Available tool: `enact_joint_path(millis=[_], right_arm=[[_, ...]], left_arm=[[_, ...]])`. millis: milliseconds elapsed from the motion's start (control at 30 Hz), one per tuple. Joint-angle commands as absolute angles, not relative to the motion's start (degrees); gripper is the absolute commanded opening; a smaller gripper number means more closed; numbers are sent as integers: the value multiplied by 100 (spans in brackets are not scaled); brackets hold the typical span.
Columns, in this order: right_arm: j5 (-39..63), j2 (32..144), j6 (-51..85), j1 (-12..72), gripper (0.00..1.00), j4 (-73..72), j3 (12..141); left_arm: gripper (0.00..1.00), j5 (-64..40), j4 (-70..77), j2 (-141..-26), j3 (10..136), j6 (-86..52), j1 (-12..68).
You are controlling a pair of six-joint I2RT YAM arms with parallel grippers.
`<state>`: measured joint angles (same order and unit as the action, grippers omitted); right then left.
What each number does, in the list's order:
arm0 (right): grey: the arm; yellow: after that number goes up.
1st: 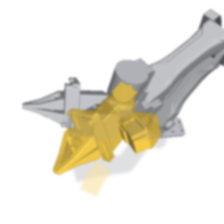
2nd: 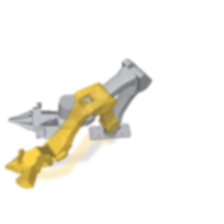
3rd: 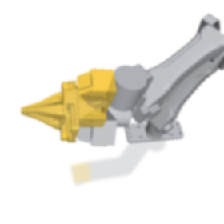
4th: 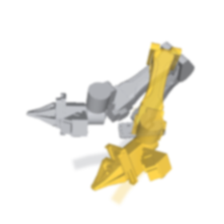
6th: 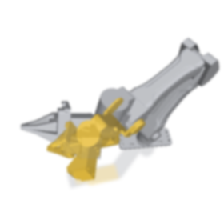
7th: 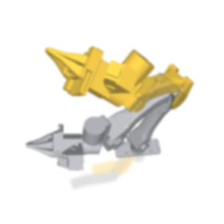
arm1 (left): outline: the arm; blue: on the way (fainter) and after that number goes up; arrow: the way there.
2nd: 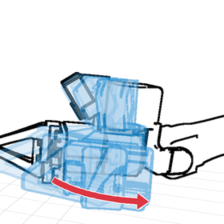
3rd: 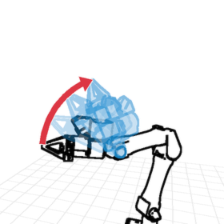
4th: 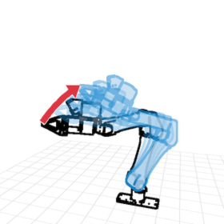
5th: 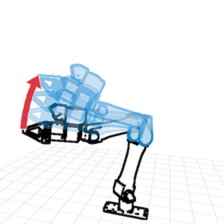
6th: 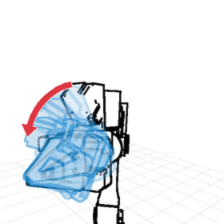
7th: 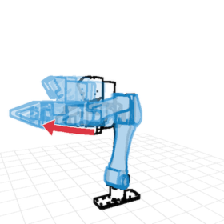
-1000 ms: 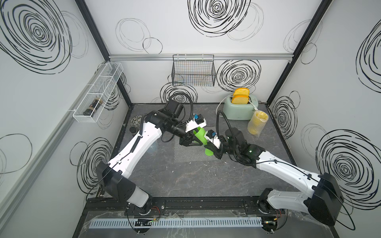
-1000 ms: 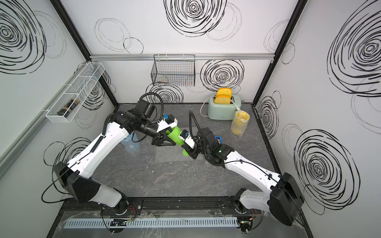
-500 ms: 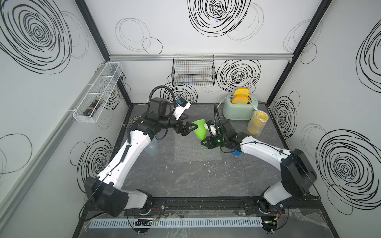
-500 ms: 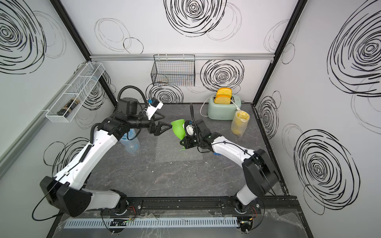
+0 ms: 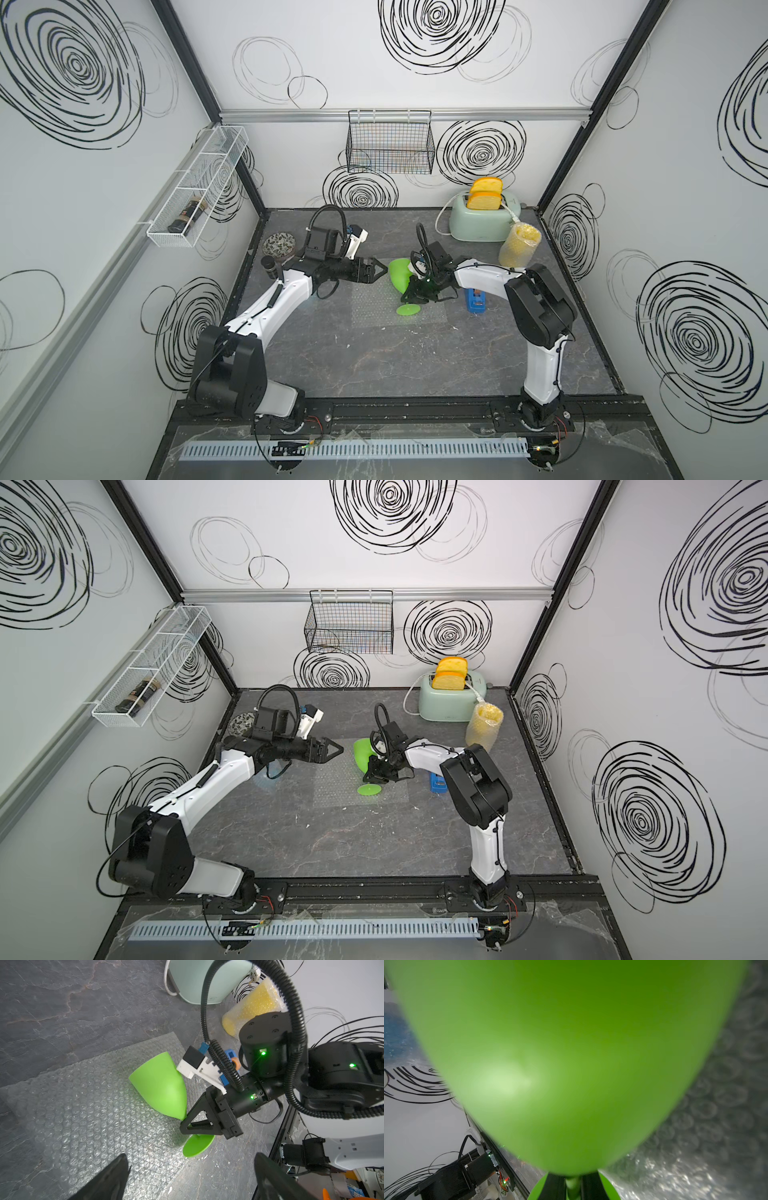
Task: Wrap wine glasses in bubble wrap
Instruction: Place the wine glass on the bubble wrap.
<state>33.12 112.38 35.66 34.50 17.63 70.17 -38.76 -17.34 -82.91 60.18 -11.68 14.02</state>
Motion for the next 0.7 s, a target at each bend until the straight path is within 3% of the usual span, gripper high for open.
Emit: enact_joint_path(millis=[0, 367, 533, 667], right_arm=[[3217, 11147, 3925, 3516, 0, 1965, 6693], [3206, 10400, 5001, 4185, 0, 1374, 5466], [3060, 10264, 5055, 4219, 0, 1437, 5427], [2964, 10345, 4920, 4210, 1, 1600, 5542]], left_arm=[[97, -3838, -1336, -8218, 5971, -1297, 1485], [97, -3647, -1433, -8689, 6014, -1492, 1754], [100, -3697, -1209, -8930, 5865, -1816, 1918], [96, -3676, -1009, -9267, 5833, -2148, 1990]])
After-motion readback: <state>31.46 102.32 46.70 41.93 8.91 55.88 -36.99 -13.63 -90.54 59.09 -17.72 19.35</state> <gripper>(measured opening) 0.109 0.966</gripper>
